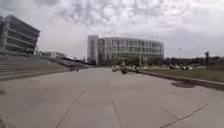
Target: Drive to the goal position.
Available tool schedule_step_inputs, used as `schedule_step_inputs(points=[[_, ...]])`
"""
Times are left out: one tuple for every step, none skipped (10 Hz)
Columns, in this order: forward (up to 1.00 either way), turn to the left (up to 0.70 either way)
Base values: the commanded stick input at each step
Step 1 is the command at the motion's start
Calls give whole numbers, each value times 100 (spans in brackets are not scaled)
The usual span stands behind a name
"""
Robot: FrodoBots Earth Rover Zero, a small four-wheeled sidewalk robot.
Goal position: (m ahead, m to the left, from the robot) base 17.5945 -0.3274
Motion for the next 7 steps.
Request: schedule_step_inputs(points=[[70, 0], [70, 0], [70, 0], [70, 0], [70, 0], [70, 0], [70, 0]])
